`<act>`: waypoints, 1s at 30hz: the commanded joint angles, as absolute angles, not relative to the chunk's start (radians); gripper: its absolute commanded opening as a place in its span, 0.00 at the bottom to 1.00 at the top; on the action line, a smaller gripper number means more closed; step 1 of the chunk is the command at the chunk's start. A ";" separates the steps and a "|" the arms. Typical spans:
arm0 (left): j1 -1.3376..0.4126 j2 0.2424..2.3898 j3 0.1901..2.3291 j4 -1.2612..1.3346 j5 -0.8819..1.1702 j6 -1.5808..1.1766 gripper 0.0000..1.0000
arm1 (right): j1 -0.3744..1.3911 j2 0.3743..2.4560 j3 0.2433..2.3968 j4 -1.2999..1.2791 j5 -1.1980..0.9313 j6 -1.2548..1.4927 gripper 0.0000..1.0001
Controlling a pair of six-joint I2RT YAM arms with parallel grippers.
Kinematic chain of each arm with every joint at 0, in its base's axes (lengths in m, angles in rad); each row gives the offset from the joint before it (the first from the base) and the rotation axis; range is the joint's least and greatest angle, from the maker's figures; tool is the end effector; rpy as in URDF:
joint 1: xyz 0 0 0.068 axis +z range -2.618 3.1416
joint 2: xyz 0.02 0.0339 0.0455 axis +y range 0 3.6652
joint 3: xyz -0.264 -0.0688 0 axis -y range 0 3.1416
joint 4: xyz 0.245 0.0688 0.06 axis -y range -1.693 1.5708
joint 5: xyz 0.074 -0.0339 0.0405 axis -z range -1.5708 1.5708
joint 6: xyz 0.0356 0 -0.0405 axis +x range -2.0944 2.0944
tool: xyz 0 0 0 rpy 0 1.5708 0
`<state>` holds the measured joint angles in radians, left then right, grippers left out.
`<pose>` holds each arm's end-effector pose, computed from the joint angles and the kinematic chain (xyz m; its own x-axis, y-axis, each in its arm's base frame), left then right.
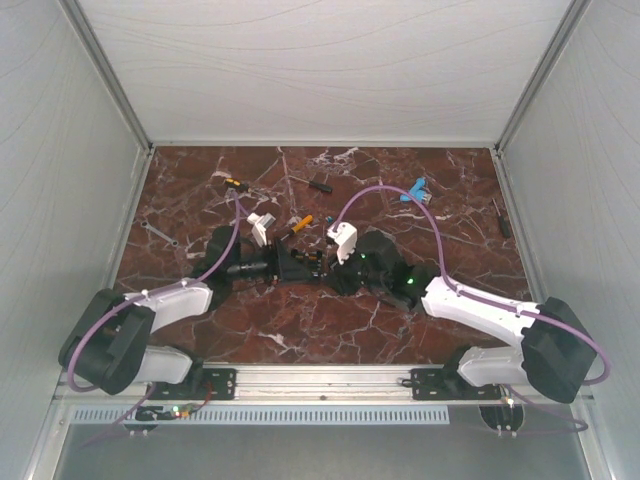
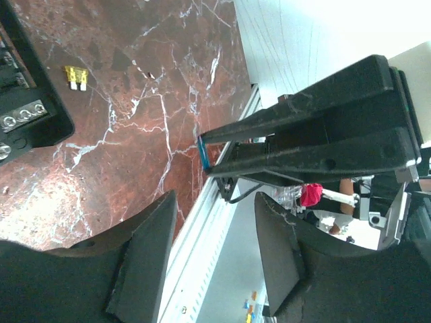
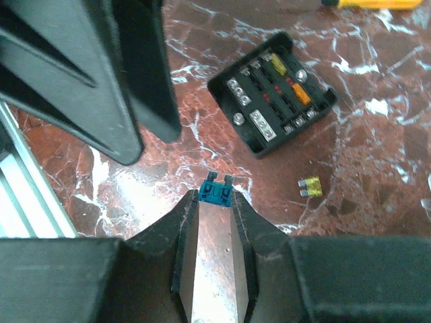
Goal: Snap on the fuse box
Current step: Pick up the fuse from the center of the board.
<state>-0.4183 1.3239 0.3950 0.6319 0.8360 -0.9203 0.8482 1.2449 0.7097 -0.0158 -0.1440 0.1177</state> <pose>0.2121 -0.1232 0.1805 -0.8946 -0.1862 -0.4063 0.3447 0.2911 -0.8924 0.1747 0.2058 0.2331 -0.4405 -0.3239 -0.8373 -0.7768 0.6050 0.1747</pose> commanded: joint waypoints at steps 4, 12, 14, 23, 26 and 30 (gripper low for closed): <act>-0.436 1.342 0.448 0.693 0.850 -0.964 0.46 | 0.897 1.244 0.729 0.080 -0.164 0.030 0.18; -0.443 1.345 0.463 0.623 0.803 -0.936 0.42 | 0.926 1.265 0.744 0.101 -0.146 0.015 0.17; -0.444 1.348 0.471 0.591 0.788 -0.920 0.41 | 0.932 1.274 0.751 0.100 -0.140 0.011 0.17; -0.454 1.354 0.482 0.560 0.771 -0.901 0.32 | 0.943 1.287 0.761 0.117 -0.137 0.003 0.16; -0.459 1.353 0.485 0.555 0.773 -0.899 0.30 | 0.943 1.287 0.762 0.120 -0.132 0.003 0.16; -0.465 1.352 0.490 0.545 0.775 -0.894 0.27 | 0.943 1.288 0.762 0.126 -0.133 0.006 0.16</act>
